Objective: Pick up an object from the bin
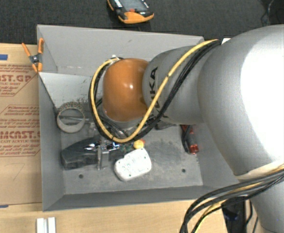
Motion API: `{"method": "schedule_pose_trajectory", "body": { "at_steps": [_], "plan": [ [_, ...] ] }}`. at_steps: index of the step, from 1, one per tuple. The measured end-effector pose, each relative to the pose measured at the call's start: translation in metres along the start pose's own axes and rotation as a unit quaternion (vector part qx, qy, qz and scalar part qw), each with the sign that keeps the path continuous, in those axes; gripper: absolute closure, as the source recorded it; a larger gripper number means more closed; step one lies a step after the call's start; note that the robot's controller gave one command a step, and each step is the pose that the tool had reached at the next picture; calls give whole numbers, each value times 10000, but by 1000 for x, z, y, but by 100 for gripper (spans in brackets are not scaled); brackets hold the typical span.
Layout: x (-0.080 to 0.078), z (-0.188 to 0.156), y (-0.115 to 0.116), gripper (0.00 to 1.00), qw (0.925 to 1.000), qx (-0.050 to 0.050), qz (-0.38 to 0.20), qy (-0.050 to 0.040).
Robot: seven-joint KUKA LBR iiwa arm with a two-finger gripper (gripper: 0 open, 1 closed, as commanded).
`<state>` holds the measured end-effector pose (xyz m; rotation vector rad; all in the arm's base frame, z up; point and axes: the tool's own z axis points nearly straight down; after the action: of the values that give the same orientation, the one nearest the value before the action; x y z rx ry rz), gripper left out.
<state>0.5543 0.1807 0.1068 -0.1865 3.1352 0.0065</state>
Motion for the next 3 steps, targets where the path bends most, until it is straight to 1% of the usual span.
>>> {"method": "schedule_pose_trajectory", "body": {
  "at_steps": [1,2,3],
  "plan": [
    [-6,37,-19,0,9992,-12,392,-14],
    [-6,36,-20,100,9971,1,759,-32],
    [-6,36,-20,100,9963,4,860,-32]
  ]
}}
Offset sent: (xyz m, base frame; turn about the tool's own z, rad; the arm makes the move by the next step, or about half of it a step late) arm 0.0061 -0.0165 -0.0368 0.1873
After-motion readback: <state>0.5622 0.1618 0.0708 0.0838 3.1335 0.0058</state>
